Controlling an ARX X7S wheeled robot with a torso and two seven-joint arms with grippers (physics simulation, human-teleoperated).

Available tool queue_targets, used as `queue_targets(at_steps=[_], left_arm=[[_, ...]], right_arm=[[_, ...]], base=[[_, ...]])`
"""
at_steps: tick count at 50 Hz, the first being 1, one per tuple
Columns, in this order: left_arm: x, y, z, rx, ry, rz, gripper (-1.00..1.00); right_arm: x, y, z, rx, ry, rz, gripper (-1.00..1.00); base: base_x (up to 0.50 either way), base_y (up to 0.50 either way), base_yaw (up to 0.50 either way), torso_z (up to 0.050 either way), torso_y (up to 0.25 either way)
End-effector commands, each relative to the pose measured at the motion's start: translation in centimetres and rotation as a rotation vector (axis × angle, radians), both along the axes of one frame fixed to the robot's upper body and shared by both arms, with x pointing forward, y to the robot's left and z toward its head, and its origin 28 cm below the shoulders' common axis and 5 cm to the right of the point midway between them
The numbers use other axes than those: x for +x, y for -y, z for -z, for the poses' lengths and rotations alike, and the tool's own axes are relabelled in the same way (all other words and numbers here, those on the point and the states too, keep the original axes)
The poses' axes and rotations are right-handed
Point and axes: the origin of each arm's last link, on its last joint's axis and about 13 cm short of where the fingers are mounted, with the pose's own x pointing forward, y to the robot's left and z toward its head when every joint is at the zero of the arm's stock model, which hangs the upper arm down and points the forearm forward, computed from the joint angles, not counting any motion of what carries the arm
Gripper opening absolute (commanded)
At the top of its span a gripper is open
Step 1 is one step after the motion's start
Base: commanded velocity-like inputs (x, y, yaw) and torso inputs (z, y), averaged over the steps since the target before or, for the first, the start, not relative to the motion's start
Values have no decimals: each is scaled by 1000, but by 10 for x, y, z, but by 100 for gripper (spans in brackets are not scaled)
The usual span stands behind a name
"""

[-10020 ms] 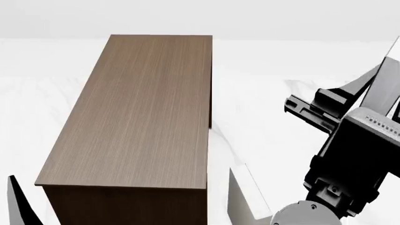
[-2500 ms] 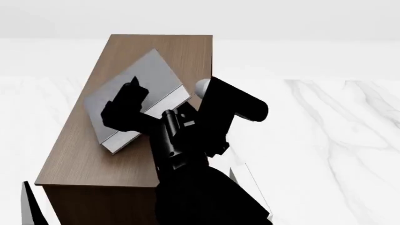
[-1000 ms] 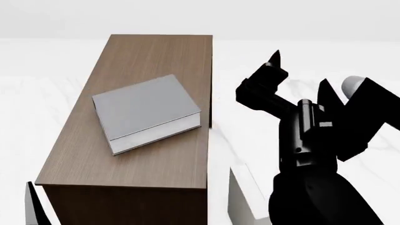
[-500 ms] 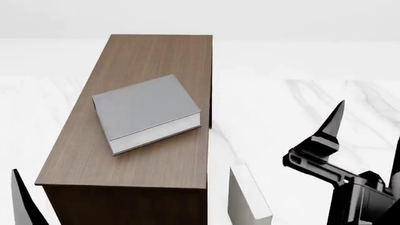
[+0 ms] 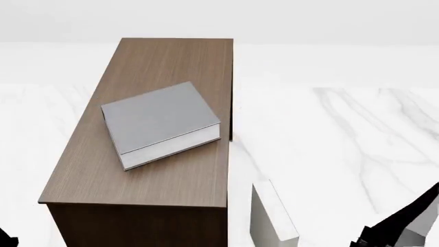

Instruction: Pick up the book in the middle and place it on the cabinet shelf.

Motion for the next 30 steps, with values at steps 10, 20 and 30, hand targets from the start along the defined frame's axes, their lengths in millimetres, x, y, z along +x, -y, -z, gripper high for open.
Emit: queue_targets(at_steps=[10, 20, 30], left_arm=[[-4, -49, -57, 8, 291, -324, 100], [-11, -76, -79, 11, 391, -488, 100], [-27, -93, -98, 3, 484, -606, 100]], right_arm=[[-9, 41, -73, 34, 359, 250, 100], [-25, 56, -104, 34, 561, 345, 100], [-38, 69, -120, 46, 654, 408, 100]], base=[[0, 0, 0, 0, 0], [0, 0, 0, 0, 0], [0, 0, 0, 0, 0]])
